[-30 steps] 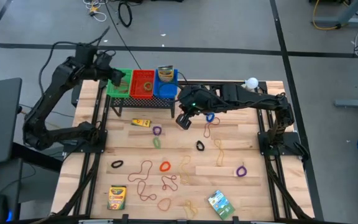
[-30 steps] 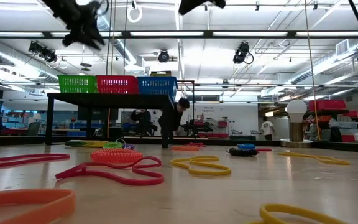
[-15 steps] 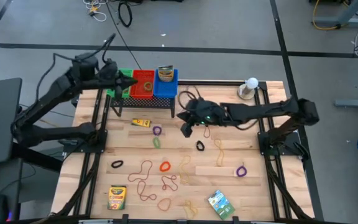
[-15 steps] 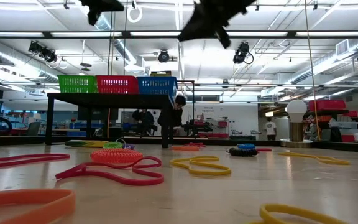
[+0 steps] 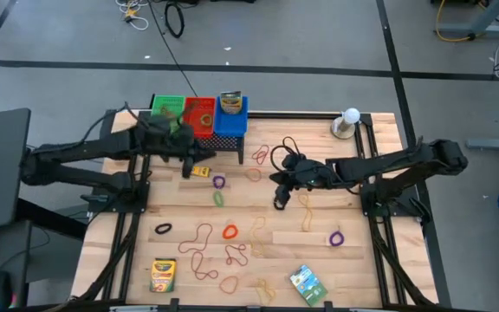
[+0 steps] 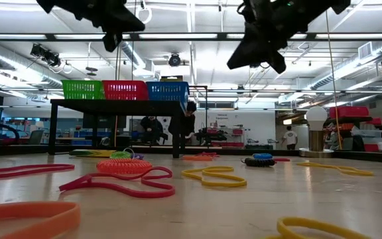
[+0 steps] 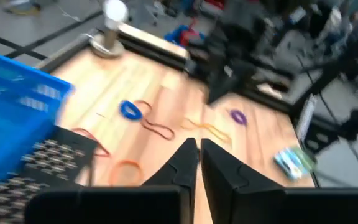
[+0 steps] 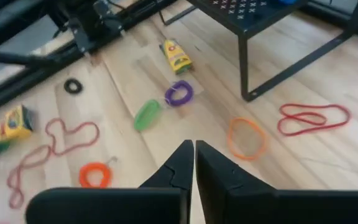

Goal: Pick & Place Office Desk Supplies
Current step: Put the orange spring rubber band into the red bin on the shelf

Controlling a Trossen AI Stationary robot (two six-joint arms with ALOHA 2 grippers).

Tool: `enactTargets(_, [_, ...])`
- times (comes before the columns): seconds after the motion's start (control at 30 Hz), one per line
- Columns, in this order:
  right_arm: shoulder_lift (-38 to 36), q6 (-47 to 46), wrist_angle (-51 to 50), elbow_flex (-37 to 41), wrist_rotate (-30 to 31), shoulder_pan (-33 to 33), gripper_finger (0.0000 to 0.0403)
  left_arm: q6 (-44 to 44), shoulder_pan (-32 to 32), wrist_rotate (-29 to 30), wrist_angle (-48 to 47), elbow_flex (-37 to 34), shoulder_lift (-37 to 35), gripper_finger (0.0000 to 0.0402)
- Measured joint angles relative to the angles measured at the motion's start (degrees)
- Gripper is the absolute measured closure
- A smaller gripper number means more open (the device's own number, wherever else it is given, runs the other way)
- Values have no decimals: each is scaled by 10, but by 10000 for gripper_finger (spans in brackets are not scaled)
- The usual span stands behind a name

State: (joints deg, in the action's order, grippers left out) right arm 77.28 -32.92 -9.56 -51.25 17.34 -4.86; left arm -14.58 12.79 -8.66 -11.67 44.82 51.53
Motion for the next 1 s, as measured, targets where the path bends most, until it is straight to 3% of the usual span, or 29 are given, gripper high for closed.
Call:
enactTargets(0.13, [-21, 70, -41, 4, -9, 13, 396, -39, -92, 114, -47, 1, 20, 396])
enactTargets(0.27, [-35, 125, -76, 4, -48, 38, 394, -167, -197, 241, -112, 1, 54, 396])
enactTargets(0.37, [-40, 169, -103, 5, -54, 47, 394, -244, -271, 291, -125, 1, 92, 396])
enactTargets(0.53, [-39, 202, -125, 5, -65, 54, 399, -410, -361, 326, -137, 9, 184, 395])
enactTargets(0.7, [-39, 236, -124, 5, -88, 54, 394, -495, -414, 326, -153, 61, 287, 394])
enactTargets(1.0, [-39, 258, -125, 4, -88, 54, 398, -536, -397, 301, -150, 139, 441, 320])
